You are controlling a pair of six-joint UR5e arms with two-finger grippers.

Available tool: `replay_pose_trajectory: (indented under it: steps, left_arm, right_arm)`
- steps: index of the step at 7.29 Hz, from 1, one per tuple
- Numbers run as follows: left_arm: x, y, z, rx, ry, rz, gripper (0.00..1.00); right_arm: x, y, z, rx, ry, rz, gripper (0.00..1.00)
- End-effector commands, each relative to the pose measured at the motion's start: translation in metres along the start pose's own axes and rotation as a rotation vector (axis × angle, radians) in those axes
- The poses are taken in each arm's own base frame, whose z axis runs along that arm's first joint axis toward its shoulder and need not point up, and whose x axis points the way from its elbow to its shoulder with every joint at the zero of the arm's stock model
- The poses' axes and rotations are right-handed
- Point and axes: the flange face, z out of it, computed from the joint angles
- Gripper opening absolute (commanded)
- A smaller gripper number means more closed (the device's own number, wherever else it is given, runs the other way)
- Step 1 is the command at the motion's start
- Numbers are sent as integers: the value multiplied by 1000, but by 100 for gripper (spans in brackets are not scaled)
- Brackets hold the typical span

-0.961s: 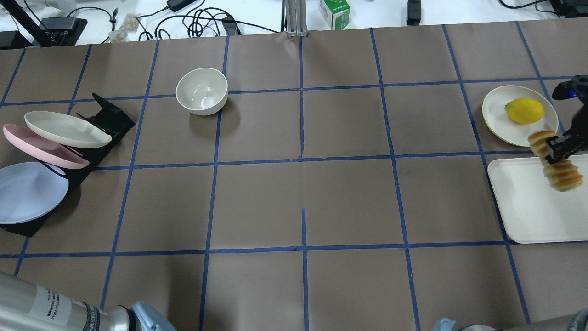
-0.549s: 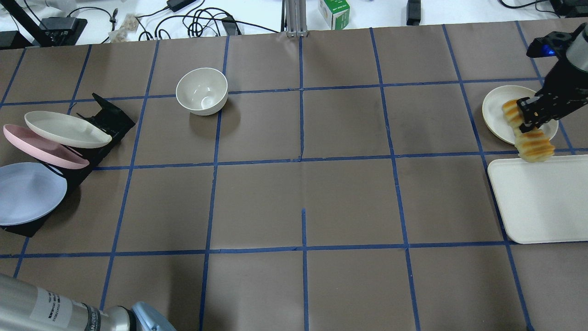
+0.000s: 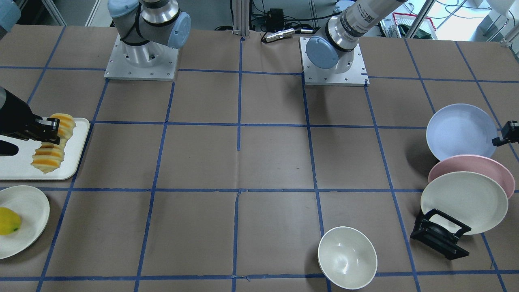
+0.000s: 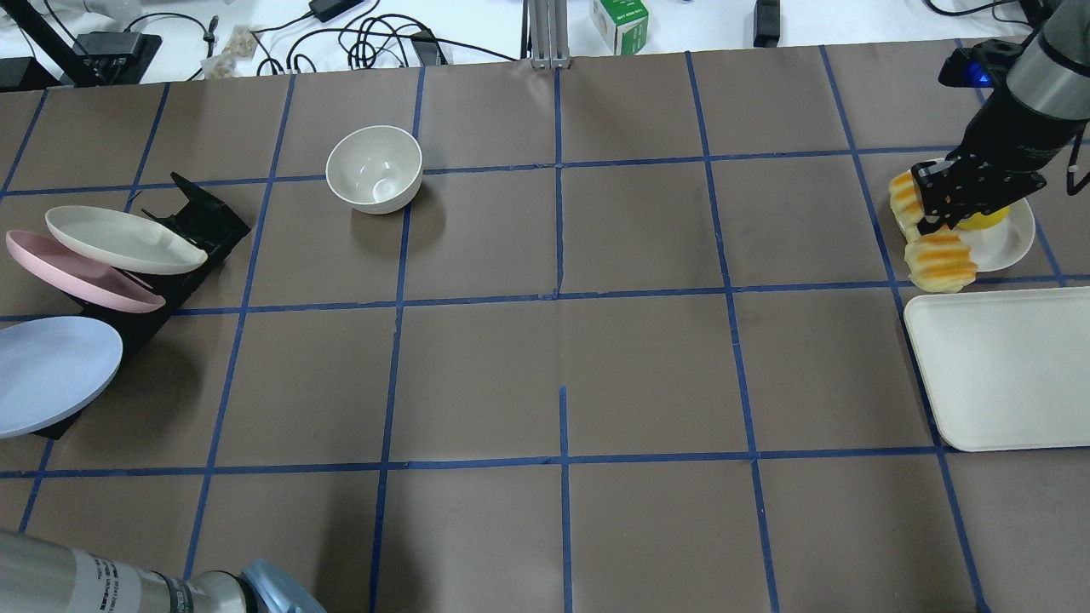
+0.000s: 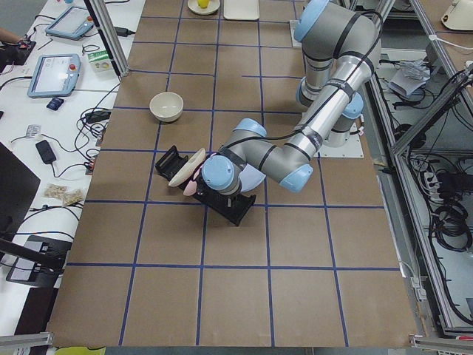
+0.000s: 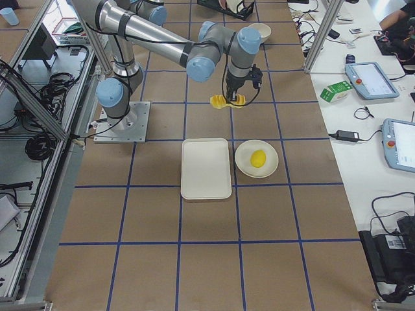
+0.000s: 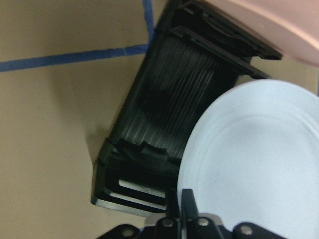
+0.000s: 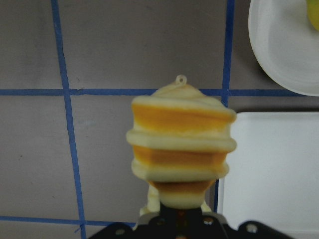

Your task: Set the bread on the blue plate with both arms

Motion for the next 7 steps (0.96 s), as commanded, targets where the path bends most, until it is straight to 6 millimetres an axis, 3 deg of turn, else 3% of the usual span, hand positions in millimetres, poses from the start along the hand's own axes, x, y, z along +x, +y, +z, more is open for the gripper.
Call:
replay_pose_trajectory:
  steps: [1,2,3,5,7]
  left_arm:
    - [60,-1,35,9,150,48,0]
    - [92,1,53,30,197,46,0]
    - [134,-13,80,54,247,73,0]
    - [239,-60,104,36,165,28,0]
    - [337,-110,126,74,50,6,0]
  right_arm:
    - [-15,-1,-2,1,-18,21,0]
    - [-27,2,-5,-2,-16,43,0]
    - [-43,5,-11,12,-9,41,0]
    - [-63,4,-11,19,-21,62,0]
    - [-64,4,-11,19,-29,62,0]
